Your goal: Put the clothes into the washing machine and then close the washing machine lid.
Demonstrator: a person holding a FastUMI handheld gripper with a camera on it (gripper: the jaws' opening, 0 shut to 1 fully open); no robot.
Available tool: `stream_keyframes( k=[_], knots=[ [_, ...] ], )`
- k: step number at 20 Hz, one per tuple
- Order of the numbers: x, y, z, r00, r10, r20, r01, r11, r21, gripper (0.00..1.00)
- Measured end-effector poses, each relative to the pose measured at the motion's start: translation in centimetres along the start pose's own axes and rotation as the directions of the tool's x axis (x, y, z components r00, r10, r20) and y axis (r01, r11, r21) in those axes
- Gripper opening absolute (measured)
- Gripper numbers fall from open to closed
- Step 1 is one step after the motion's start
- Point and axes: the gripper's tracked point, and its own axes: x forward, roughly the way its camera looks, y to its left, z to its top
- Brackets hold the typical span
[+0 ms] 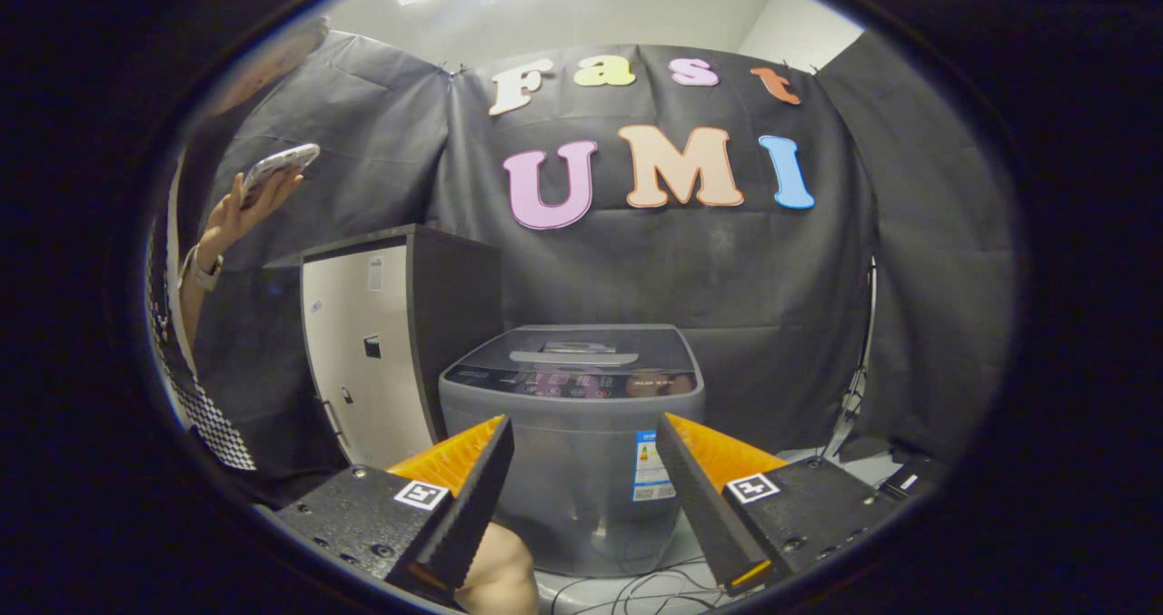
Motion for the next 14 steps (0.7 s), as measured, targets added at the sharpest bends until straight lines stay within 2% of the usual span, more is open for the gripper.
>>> stream_keyframes(
  k=[14],
  knots=[
    [0.19,-0.09,-0.03,1.000,-0.001,-0.004,0.001,1.000,0.002,0.96]
  ],
)
